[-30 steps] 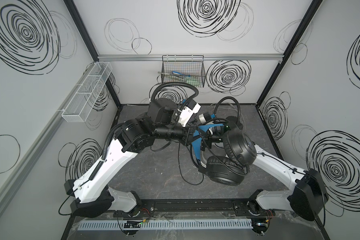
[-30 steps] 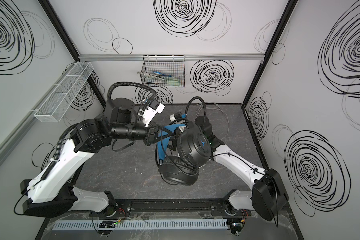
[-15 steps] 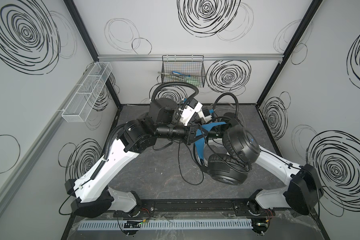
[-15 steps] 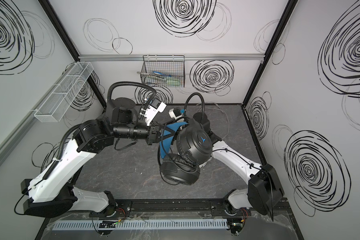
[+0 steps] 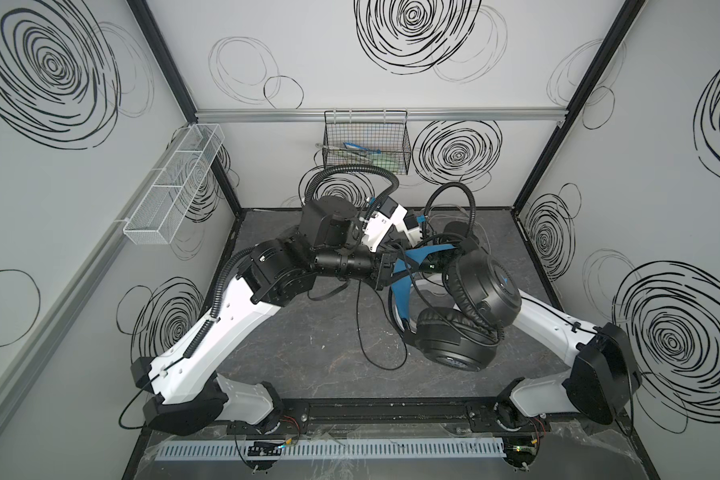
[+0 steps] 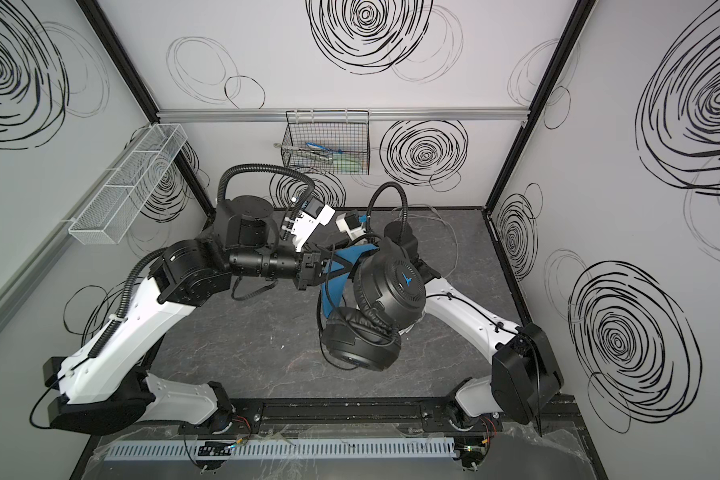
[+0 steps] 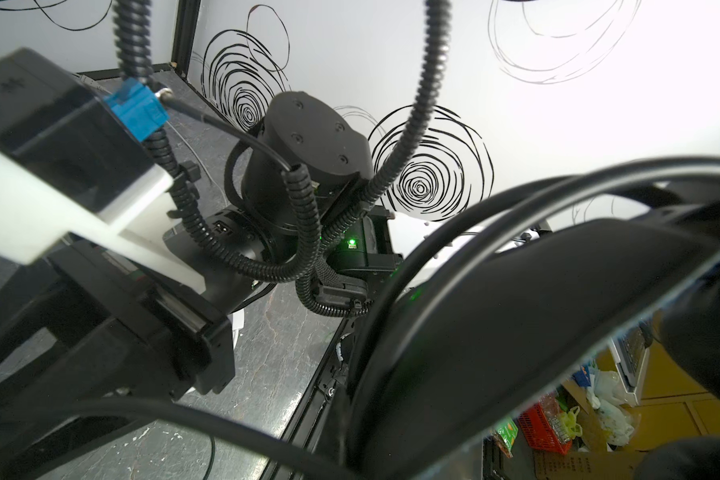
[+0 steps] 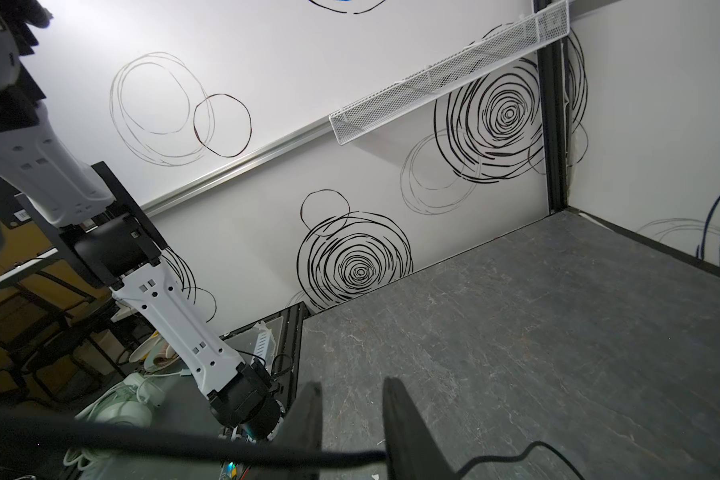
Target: Wrap the headphones
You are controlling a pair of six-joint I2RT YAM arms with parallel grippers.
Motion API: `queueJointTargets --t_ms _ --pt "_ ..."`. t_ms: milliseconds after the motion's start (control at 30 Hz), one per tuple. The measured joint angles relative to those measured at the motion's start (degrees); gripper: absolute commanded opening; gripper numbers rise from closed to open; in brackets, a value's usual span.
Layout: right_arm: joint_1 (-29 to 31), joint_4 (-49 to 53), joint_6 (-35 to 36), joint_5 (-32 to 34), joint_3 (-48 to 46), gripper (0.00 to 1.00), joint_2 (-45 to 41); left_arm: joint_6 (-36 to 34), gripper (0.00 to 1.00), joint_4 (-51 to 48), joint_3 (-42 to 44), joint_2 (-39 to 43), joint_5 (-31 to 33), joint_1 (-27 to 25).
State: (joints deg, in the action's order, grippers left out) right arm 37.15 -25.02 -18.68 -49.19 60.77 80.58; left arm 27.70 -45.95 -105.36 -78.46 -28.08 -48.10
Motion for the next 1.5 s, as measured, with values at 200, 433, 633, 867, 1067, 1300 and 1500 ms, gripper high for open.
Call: queueJointTargets --t_ms 200,433,633,867,1067,1300,1500 --pt "-1.1 1.3 1.2 2.7 0.0 0.0 -0.6 0.9 0.0 1.1 0.4 0.1 0.1 0.0" --pt "-6.3 7.7 2.9 12.7 0.3 0.0 -1.6 1.3 0.0 1.5 6.4 1.7 1.3 0.1" --pt "-8.4 15.0 5.4 21.3 3.0 0.0 -1.7 1.1 0.0 0.8 11.9 3.0 3.1 0.4" --pt "-9.4 22.1 9.7 30.2 9.9 0.0 -1.7 0.4 0.0 -0.1 21.4 7.7 6.4 1.4" --pt "-9.7 26.5 12.7 37.5 17.0 0.0 -1.5 -0.3 0.0 -1.9 25.4 9.4 10.1 2.3" --pt "-9.8 28.5 14.9 43.6 21.4 0.0 -1.2 -2.9 0.0 -3.5 26.1 10.0 16.9 2.9" --pt "-9.3 30.3 17.2 45.9 21.8 0.0 -1.2 -6.2 0.0 -2.3 28.0 12.4 20.5 2.9"
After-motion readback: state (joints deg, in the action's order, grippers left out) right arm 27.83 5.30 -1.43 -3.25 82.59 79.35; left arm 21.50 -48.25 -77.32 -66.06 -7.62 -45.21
